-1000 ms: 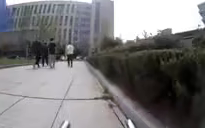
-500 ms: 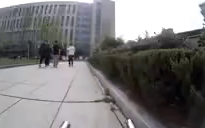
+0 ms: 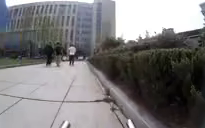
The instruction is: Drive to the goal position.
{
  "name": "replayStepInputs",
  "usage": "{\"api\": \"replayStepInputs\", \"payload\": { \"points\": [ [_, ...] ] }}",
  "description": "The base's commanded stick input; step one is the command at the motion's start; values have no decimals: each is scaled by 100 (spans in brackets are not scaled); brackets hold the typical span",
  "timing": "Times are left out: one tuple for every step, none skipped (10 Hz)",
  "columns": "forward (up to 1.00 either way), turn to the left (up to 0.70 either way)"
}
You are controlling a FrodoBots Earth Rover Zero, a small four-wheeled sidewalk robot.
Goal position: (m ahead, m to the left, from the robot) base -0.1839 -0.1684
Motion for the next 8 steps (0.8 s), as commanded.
{"api": "replayStepInputs", "payload": {
  "points": [
    [85,-21],
    [85,-4],
    [85,0],
    [85,0],
    [85,0],
    [85,0],
    [40,0],
    [0,0]
  ]
}}
